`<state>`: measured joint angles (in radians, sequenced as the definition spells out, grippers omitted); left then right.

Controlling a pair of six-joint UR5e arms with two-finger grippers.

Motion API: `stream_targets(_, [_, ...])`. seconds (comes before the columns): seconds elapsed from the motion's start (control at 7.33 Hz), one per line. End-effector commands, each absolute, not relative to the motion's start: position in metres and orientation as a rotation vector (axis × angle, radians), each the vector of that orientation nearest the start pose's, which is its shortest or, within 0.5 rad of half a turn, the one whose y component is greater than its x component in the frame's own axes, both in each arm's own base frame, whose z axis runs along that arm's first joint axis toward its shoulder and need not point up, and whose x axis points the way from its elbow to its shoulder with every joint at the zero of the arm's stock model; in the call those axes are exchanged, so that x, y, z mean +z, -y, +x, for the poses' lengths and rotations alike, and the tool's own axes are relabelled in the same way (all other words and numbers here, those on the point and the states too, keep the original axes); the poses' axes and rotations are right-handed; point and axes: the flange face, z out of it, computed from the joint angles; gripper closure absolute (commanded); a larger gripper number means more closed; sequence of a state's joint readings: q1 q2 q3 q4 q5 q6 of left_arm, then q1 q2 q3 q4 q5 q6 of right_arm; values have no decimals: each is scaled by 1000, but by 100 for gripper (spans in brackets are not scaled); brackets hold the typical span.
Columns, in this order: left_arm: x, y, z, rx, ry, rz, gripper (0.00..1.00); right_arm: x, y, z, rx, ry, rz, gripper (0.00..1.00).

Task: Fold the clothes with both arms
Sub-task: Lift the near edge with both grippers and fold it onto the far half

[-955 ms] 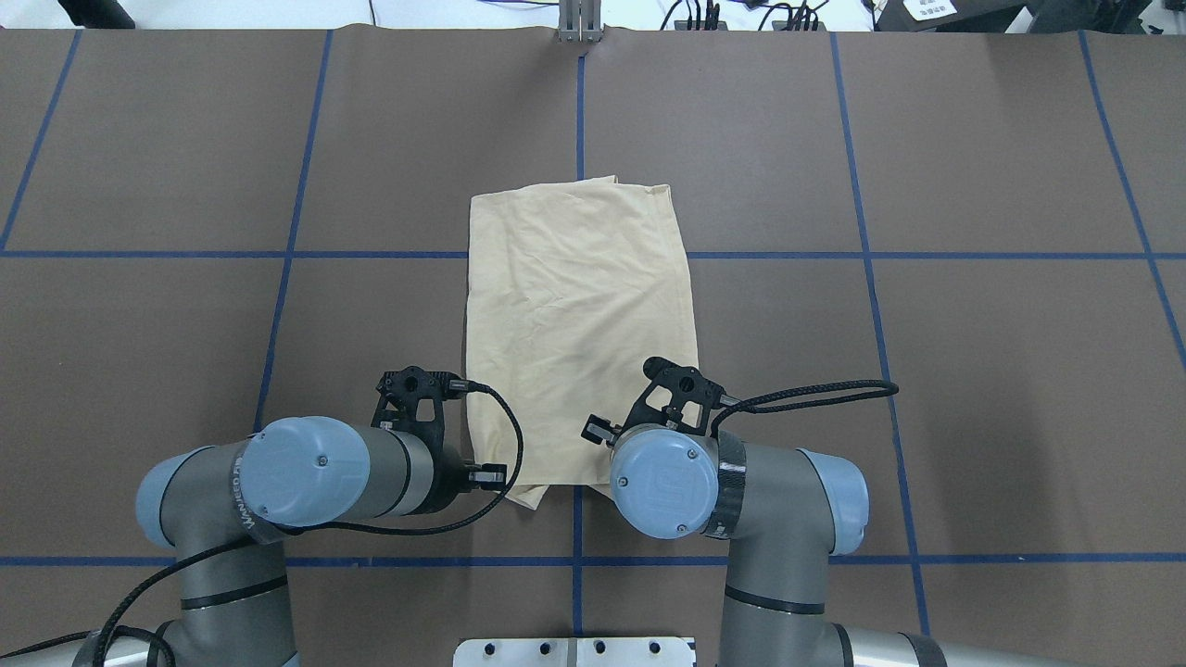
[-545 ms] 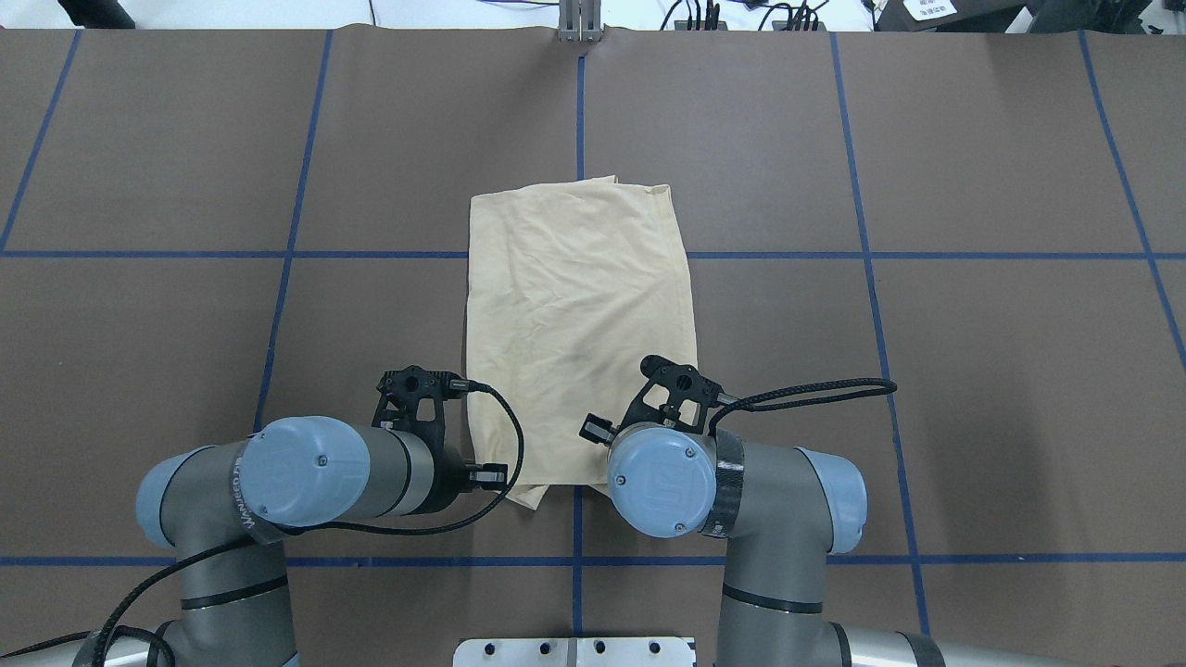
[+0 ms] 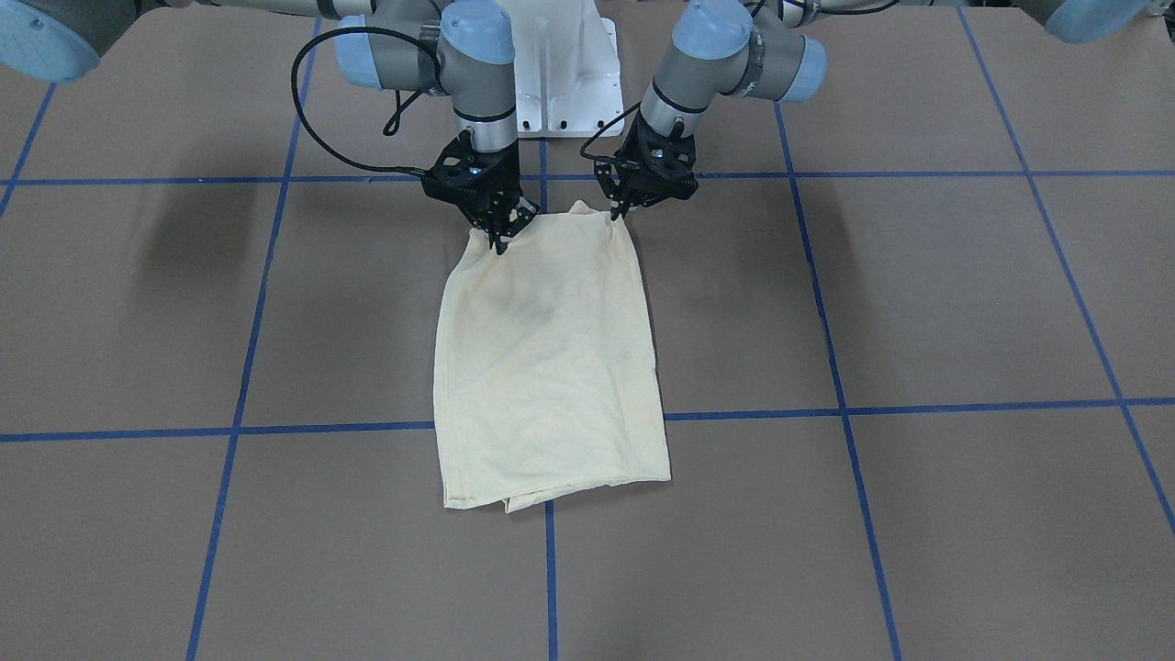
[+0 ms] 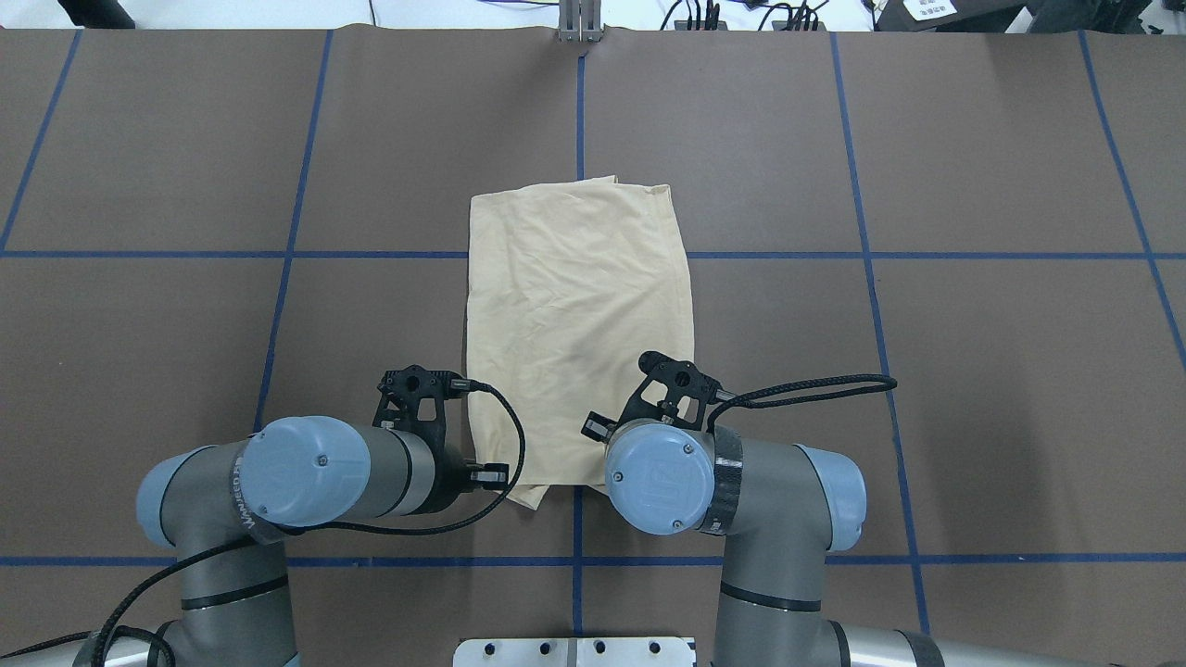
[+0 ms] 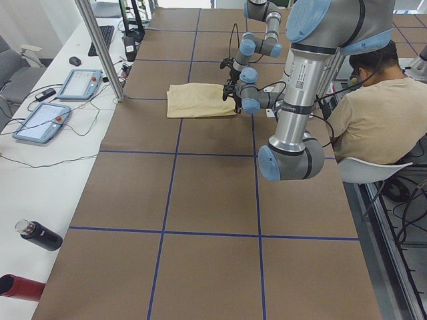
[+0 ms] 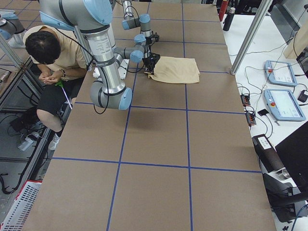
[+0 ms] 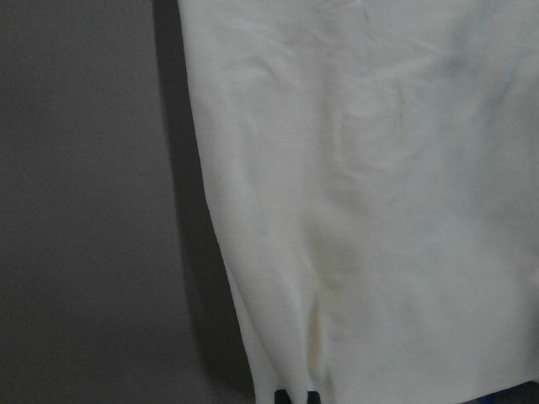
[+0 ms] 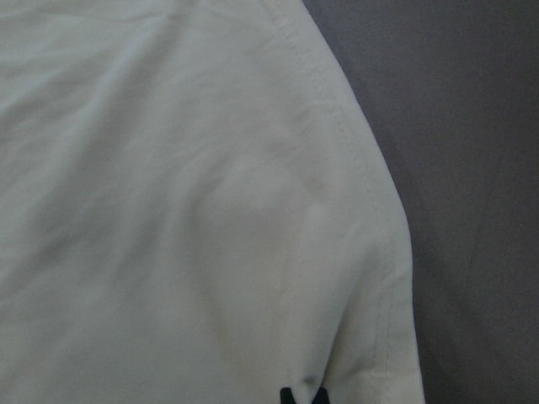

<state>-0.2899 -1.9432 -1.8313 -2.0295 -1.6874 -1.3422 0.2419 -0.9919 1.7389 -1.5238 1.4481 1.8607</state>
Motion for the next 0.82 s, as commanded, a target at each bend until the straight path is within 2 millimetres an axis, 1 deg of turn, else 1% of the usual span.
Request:
stream_targets(0.0, [278,289,542,10,-1092,180,100,245,301,-603,550,806,102,100])
stream_targets(0.14, [270,287,537,11,-1109,185,100,238,299,-590,550,825,99,100])
stream_targets(0.27, [257,283,525,15,-1141,191,100,225,292,-571,549,836,96,100])
stream_targets(0.41, [239,272,514,28,-1177,192,100,216,258,-554,508,834,79,100])
stream_targets(0.55, [220,244,500,37,-1196,152,100,207,223,-538,467,847,84,100])
stream_targets(0.68, [195,214,482,45,-1204,101,100,194,192,-521,445,858,81,100])
